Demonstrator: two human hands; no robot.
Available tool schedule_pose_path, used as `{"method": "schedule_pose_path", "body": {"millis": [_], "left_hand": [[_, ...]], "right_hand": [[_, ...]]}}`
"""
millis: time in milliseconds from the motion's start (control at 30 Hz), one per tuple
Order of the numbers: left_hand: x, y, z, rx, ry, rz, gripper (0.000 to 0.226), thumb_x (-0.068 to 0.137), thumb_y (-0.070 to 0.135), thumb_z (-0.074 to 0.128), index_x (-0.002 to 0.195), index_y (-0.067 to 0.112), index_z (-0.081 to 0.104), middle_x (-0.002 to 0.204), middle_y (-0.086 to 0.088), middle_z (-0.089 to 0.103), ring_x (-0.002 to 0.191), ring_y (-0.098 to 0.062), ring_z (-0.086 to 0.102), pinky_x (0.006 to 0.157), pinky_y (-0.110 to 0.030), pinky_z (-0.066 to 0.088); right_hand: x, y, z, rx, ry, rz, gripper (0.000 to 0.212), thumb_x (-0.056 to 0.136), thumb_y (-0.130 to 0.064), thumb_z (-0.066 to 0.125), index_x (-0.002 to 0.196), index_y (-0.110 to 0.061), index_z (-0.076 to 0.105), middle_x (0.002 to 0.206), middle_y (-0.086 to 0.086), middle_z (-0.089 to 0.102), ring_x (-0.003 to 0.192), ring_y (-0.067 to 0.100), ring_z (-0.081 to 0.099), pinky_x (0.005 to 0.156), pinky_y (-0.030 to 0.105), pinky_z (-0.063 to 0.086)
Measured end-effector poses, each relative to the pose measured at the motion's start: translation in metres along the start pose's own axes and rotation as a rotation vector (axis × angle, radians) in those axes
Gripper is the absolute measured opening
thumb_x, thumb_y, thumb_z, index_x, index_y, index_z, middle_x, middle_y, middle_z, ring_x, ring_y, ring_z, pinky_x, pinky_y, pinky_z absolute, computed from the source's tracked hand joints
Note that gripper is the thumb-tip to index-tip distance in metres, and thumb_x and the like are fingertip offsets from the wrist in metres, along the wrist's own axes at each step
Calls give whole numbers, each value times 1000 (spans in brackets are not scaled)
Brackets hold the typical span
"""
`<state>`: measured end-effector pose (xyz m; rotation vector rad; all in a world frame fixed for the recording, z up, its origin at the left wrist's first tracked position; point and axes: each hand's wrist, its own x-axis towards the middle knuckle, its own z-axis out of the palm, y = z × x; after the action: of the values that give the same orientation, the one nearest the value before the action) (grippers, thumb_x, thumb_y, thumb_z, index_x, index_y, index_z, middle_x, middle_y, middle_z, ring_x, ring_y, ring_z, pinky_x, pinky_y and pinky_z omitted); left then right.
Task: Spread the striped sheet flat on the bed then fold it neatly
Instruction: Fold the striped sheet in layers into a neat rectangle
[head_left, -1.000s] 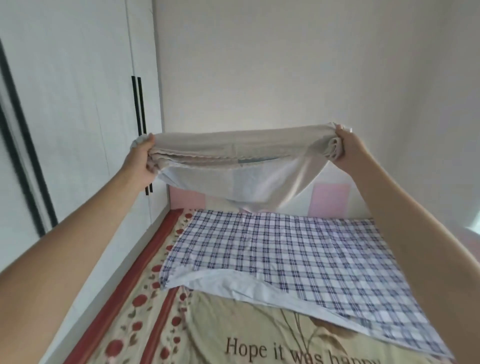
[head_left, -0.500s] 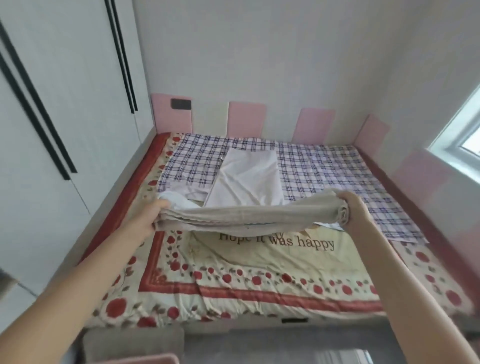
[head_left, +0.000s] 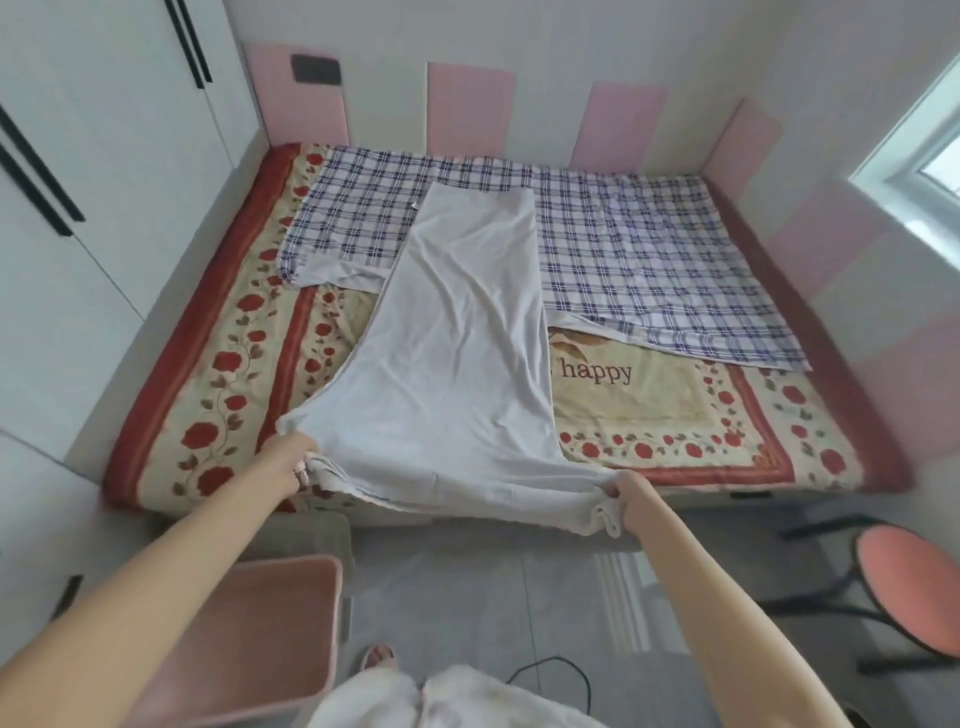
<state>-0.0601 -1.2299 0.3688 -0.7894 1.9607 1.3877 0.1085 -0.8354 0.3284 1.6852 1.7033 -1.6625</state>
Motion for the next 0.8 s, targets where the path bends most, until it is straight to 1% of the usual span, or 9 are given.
{"method": "schedule_pose_path", "body": {"millis": [67,167,233,300,400,433,533,633,800], "left_hand": [[-5,10,7,-163,70,44,15,95,14,40,99,4,51,68,-10,44,46,-18,48,52,-24,51],[-15,17,16,-366,164,88,26,98,23,38,74,13,43,75,-7,45,36,-8,39,39,-17,32],[-22,16,25,-310,97,151,26,95,28,39,88,8,54,101,-12,52,60,-14,45,62,-24,42],[-28,10,37,-221,-28,158,57,91,46,43,127,3,51,128,-18,53,81,-21,52,84,-36,41],[-29,-8,50,330,-217,151,75,90,57,50,146,11,31,149,-13,34,131,-28,40,107,-39,30],[-28,-16,54,581,-249,117,73,90,49,56,145,9,31,143,-14,40,128,-29,44,99,-34,36],[-26,-26,59,1224,-307,-68,43,86,25,56,123,4,46,80,-8,46,59,-18,48,50,-24,35],[-17,-23,73,1668,-449,-83,66,81,18,48,143,2,31,127,-14,49,92,-23,60,72,-30,50],[5,-2,99,1816,-752,-123,46,95,18,40,136,-2,35,146,-18,35,97,-20,48,82,-27,39]], "right_hand": [[-17,-20,3,253,9,-118,14,89,-4,40,77,-5,47,72,8,46,62,22,46,54,30,39],[-53,-40,1,492,-113,-264,17,88,-16,38,74,-14,46,70,5,46,59,18,46,52,26,40],[-64,-41,-4,415,-247,-272,29,90,-40,42,85,-15,56,80,7,56,67,22,56,61,31,48],[-59,-37,-9,143,-274,-324,65,86,-66,45,129,-17,52,124,7,56,107,28,59,92,43,48],[-33,-15,-11,-274,-127,-343,77,85,-54,61,142,-8,38,135,9,50,119,27,50,101,36,39],[-27,-3,-12,-477,-132,-267,70,85,-45,66,138,-5,43,122,9,57,104,25,57,92,33,47],[-18,27,-5,-994,-339,23,63,88,-30,58,143,-10,35,112,8,58,75,16,55,62,27,47],[-9,37,5,-1291,-478,97,61,93,-34,50,146,-10,29,142,11,40,79,13,52,66,24,44],[17,41,6,-1226,-471,278,50,87,-43,51,124,-11,45,114,9,52,99,23,55,88,30,46]]}}
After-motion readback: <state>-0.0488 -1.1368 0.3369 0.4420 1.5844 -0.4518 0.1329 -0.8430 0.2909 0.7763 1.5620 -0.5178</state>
